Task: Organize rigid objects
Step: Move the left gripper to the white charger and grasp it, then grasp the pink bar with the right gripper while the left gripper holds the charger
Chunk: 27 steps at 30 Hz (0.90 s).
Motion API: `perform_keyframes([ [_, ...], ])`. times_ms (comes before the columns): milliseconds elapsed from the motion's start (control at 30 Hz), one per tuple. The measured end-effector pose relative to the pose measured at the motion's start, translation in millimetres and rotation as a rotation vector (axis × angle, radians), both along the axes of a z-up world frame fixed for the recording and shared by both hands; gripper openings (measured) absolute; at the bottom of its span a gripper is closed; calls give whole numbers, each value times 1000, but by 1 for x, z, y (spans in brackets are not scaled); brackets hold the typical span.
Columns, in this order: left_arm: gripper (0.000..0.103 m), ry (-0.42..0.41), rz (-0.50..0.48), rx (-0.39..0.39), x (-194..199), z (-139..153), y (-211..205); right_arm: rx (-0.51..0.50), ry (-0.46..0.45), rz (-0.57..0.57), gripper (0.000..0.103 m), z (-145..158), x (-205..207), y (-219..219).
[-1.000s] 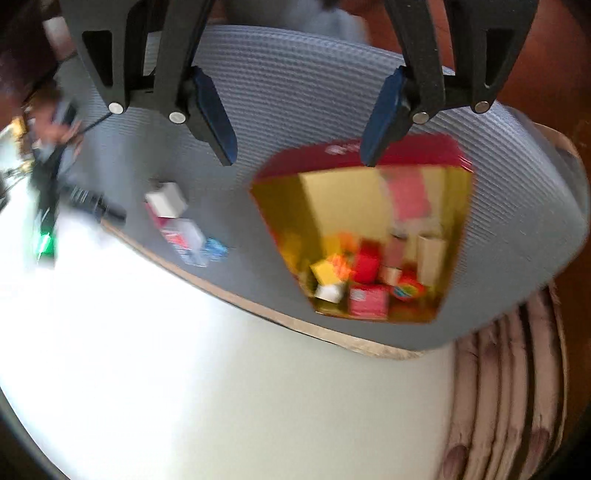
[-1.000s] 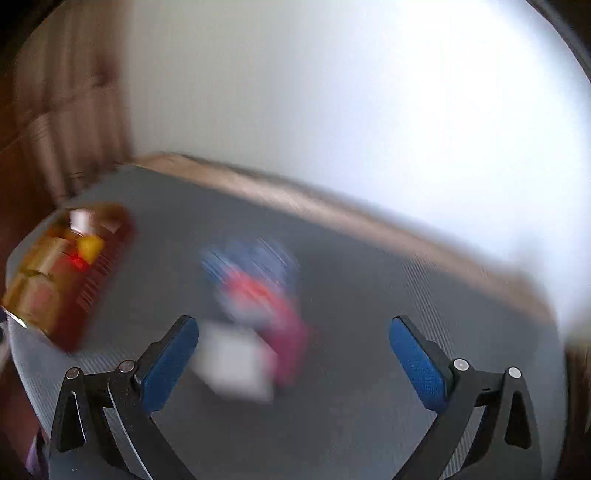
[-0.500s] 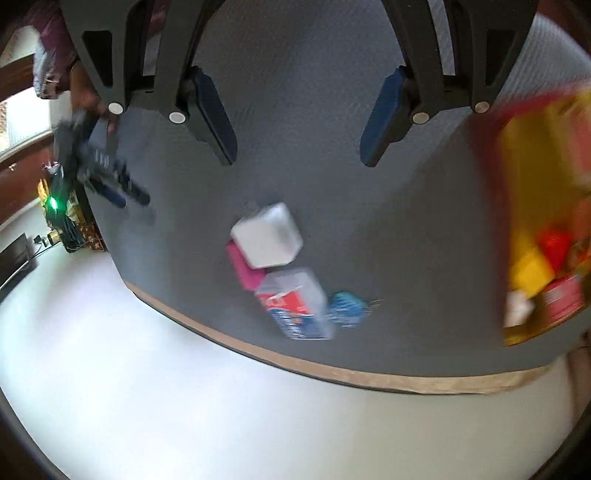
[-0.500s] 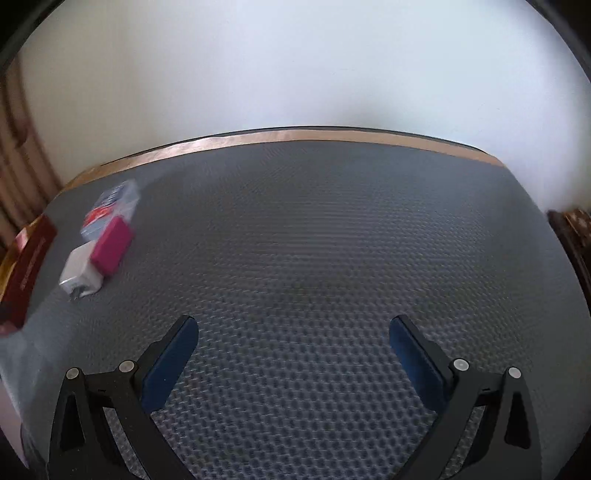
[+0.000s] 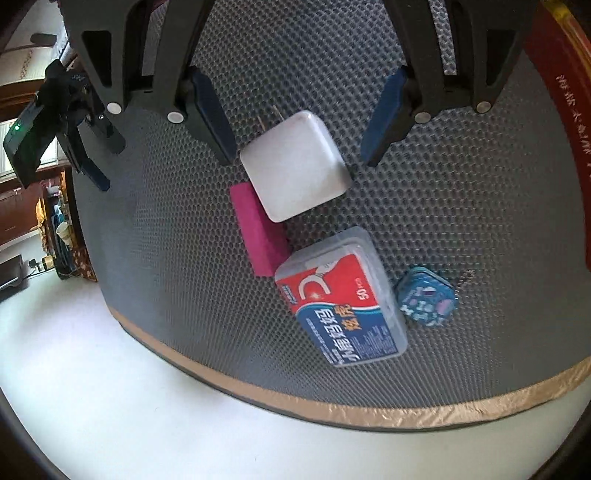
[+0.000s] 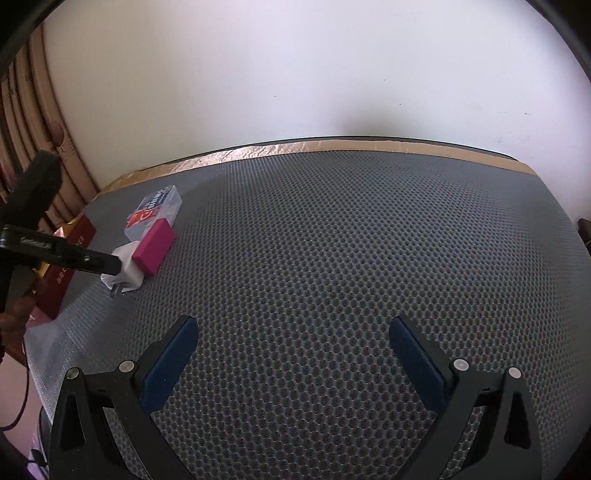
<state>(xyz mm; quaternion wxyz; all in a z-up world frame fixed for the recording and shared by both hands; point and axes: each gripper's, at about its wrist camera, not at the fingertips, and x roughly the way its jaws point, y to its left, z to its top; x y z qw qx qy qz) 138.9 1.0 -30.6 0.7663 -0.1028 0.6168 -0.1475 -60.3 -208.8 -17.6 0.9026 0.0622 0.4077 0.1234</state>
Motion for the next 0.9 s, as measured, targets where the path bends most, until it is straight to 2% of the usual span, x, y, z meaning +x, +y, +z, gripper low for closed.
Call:
perform_keyframes([
  [100, 74, 12, -16, 40, 8, -8, -10, 16, 2, 7, 102, 0, 2, 0],
  [267, 74, -57, -46, 110, 13, -10, -34, 24, 5, 8, 102, 1, 1, -1],
  [367, 66, -108, -80, 175, 2, -12, -50, 21, 6, 8, 102, 1, 2, 0],
  [400, 66, -117, -81, 182, -3, -13, -54, 21, 7, 8, 102, 0, 3, 1],
  [700, 65, -174, 13, 139, -70, -11, -34, 5, 30, 14, 103, -4, 13, 12],
  [900, 65, -180, 74, 128, -99, -7, -20, 92, 8, 108, 103, 15, 26, 60],
])
